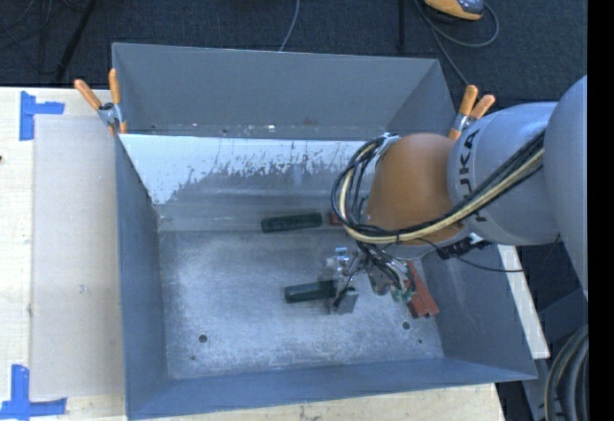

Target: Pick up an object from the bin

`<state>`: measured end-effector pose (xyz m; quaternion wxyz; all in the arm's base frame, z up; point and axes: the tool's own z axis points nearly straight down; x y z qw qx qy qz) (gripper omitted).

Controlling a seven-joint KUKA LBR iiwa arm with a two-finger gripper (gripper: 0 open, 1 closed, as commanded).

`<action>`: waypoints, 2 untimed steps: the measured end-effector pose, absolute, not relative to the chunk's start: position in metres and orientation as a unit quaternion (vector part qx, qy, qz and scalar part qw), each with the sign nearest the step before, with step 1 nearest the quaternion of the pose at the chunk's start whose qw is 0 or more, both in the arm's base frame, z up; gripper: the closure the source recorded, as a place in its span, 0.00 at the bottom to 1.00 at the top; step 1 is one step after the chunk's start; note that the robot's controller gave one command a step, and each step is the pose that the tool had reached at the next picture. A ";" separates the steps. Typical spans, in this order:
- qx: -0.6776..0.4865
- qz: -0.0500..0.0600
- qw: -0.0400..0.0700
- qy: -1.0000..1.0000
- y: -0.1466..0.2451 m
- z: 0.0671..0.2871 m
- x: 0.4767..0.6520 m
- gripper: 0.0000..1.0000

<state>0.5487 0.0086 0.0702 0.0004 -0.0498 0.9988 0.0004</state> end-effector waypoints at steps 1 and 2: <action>-0.110 0.001 0.004 0.994 0.069 0.198 0.547 1.00; -0.126 0.000 0.003 0.992 0.084 0.243 0.553 1.00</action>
Offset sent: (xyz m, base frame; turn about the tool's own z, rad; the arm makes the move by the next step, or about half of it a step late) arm -0.0038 0.0575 0.1230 -0.1160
